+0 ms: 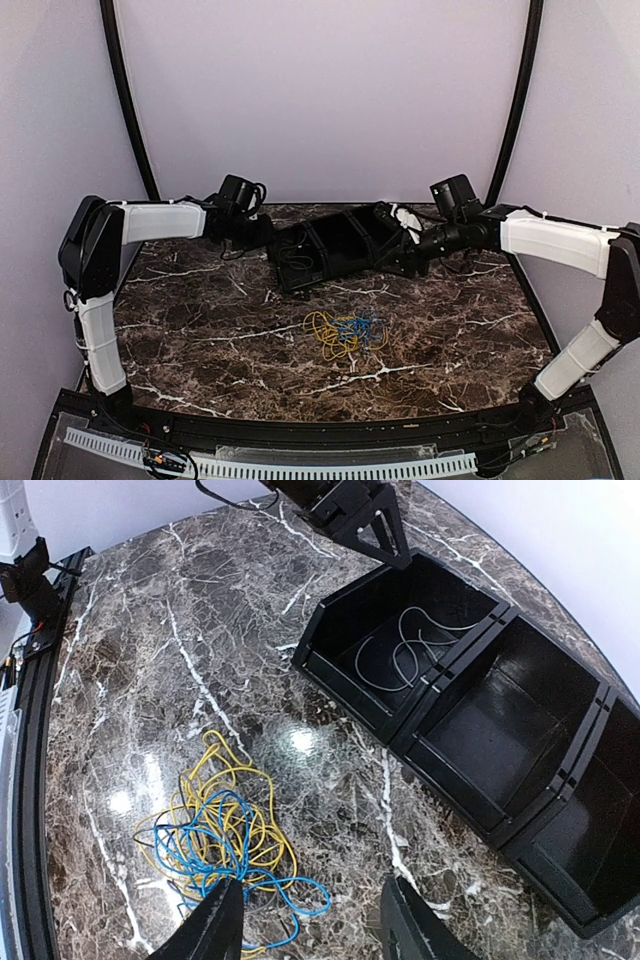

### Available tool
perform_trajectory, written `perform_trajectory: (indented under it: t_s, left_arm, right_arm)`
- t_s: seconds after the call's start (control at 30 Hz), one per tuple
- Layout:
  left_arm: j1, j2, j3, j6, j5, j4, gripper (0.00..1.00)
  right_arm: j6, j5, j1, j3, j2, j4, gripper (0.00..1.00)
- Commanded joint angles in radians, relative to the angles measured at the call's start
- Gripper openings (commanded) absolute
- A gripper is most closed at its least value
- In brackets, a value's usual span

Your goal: Untangle the cables

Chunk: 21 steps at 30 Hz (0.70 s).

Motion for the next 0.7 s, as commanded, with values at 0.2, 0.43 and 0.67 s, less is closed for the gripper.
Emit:
perform_trajectory:
  t_s: [0.2, 0.43, 0.67]
  left_arm:
    - [-0.069, -0.398, -0.318, 0.054, 0.031, 0.18, 0.4]
    - [-0.123, -0.509, -0.484, 0.056, -0.049, 0.264, 0.41]
    - [-0.212, -0.514, -0.6, 0.162, 0.217, 0.522, 0.4]
  right_arm:
    - [-0.09, -0.067, 0.026, 0.081, 0.187, -0.078, 0.38]
    - [-0.169, -0.081, 0.103, 0.259, 0.348, -0.216, 0.37]
    - [-0.303, -0.055, 0.189, 0.427, 0.486, -0.447, 0.39]
